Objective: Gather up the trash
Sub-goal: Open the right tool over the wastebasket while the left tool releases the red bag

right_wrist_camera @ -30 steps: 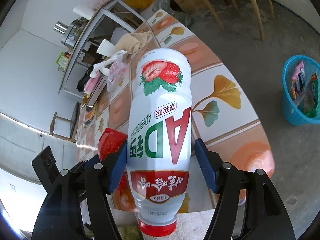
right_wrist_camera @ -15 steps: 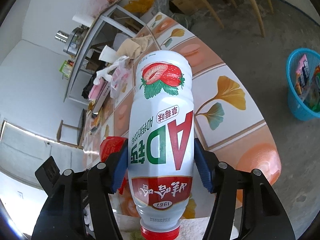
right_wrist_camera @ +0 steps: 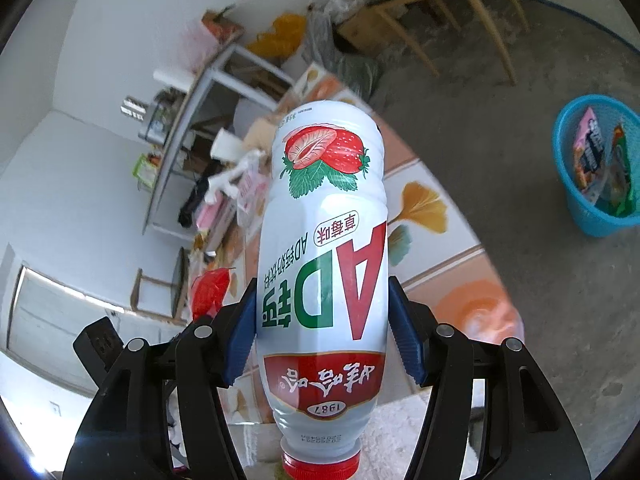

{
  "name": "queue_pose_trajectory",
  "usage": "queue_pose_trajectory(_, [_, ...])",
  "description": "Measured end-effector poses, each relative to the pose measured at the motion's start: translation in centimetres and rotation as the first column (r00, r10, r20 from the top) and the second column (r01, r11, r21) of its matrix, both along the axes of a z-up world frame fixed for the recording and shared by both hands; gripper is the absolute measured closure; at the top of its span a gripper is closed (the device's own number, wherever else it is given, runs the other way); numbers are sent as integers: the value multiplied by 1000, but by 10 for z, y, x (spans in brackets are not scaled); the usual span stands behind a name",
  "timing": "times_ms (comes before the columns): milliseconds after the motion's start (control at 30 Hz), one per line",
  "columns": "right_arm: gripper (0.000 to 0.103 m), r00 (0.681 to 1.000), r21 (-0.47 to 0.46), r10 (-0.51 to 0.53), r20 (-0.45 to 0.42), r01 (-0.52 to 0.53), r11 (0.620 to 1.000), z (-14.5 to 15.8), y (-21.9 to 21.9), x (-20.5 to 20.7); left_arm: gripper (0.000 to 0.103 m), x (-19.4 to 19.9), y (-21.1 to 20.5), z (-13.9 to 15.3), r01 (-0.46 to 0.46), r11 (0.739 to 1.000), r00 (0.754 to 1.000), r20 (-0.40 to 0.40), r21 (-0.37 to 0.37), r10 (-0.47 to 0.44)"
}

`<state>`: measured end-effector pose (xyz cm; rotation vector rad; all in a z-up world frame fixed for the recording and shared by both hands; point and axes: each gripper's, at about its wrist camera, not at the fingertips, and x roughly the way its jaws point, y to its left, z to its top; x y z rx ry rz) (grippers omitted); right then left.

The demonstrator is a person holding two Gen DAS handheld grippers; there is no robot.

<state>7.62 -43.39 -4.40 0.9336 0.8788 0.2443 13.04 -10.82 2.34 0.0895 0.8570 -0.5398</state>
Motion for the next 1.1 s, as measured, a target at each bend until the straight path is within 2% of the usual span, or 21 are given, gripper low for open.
queue_pose_trajectory(133, [46, 993, -3, -111, 28, 111, 994, 7, -41, -31, 84, 0, -36, 19, 90, 995, 995, 34, -35, -89])
queue_pose_trajectory(300, [46, 963, -11, -269, 31, 270, 963, 4, -97, -75, 84, 3, -94, 31, 224, 971, 975, 20, -78, -223])
queue_pose_trajectory(433, [46, 922, -13, -387, -2, 387, 922, -14, -143, -111, 84, 12, -154, 26, 330, 939, 941, -43, -95, -335])
queue_pose_trajectory(567, [46, 895, 10, -444, -49, 445, 895, -39, -168, -124, 84, 25, -222, 5, 408, 907, 894, -156, -101, -419])
queue_pose_trajectory(733, [46, 893, 95, -429, -133, 442, 892, -88, -186, -109, 84, 37, -293, -32, 456, 887, 844, -285, -68, -455])
queue_pose_trajectory(833, [46, 897, 146, -393, -203, 425, 893, -126, -199, -81, 84, 48, -327, -54, 459, 888, 838, -325, -18, -439])
queue_pose_trajectory(967, [44, 890, 168, -379, -255, 427, 889, -168, -227, -37, 84, 66, -357, -72, 460, 888, 843, -331, 31, -425])
queue_pose_trajectory(1067, [30, 866, 135, -402, -297, 454, 881, -201, -250, -5, 83, 73, -368, -81, 455, 889, 846, -336, 50, -414])
queue_pose_trajectory(1100, [30, 856, 118, -413, -310, 466, 877, -212, -256, 3, 82, 77, -373, -85, 449, 891, 849, -337, 59, -406])
